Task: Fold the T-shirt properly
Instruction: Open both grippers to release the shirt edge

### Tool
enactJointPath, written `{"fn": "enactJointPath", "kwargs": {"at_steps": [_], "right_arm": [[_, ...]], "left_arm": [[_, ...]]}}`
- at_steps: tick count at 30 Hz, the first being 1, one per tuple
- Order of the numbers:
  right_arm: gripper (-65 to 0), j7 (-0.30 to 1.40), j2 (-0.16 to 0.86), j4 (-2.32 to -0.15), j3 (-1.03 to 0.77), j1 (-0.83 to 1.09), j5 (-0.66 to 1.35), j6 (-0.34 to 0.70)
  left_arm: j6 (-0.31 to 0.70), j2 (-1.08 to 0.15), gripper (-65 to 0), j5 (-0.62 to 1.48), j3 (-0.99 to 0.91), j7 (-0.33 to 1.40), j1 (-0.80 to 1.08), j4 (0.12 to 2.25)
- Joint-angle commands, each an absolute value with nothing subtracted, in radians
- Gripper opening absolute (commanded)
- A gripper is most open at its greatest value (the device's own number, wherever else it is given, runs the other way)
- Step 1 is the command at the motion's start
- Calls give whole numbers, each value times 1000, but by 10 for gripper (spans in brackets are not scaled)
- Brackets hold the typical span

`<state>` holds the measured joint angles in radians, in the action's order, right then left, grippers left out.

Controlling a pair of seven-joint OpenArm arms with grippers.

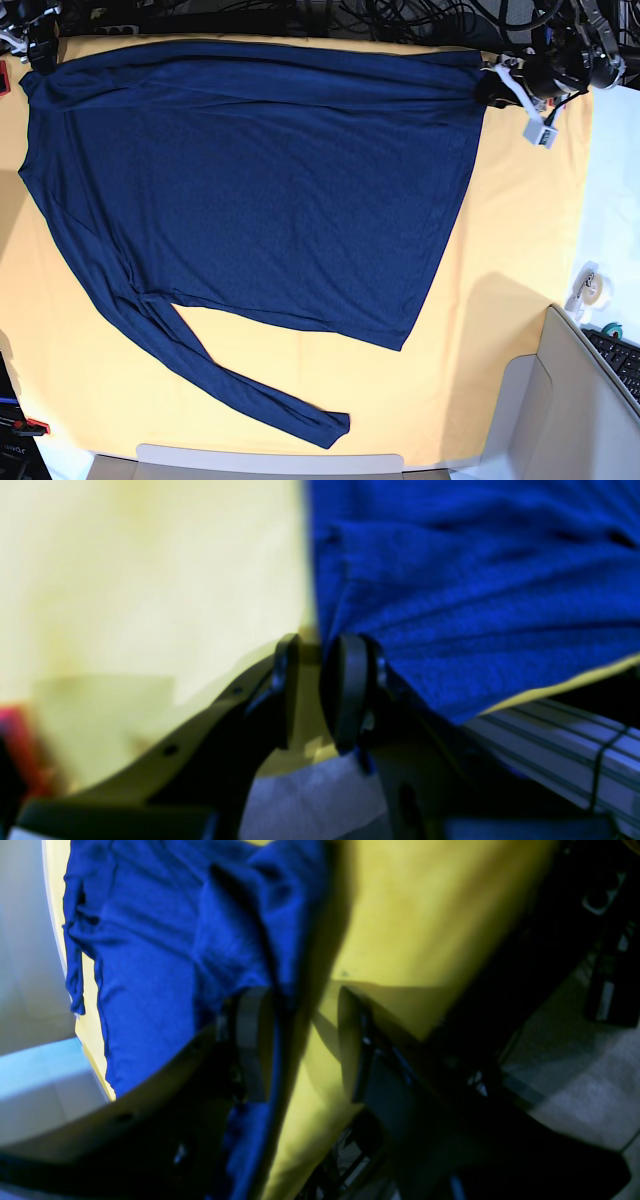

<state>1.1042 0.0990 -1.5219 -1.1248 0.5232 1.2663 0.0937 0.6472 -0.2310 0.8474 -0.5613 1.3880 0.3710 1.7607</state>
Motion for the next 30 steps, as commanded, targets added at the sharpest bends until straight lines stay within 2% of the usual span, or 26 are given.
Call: {"fn": "enactJointPath", "kwargs": {"at_steps": [1, 8, 21, 26, 30], "right_arm": [[-410, 1110, 104, -1518, -1150, 550, 1201, 54], [-415, 1112, 104, -1543, -1214, 558, 1204, 54], [-415, 1112, 102, -1644, -1234, 549, 1204, 54], [-414, 1110, 104, -1685, -1250, 536, 1204, 56], [-413, 1106, 104, -1733, -1262, 529, 1204, 56]], "left_arm": [[647, -243, -518, 860, -582, 1391, 371, 1778], [647, -243, -518, 860, -659, 1389, 366, 1779], [647, -245, -516, 862, -651, 1391, 366, 1781], [651, -246, -445, 863, -650, 1392, 364, 1782], [653, -248, -441, 863, -651, 1392, 361, 1807]]}}
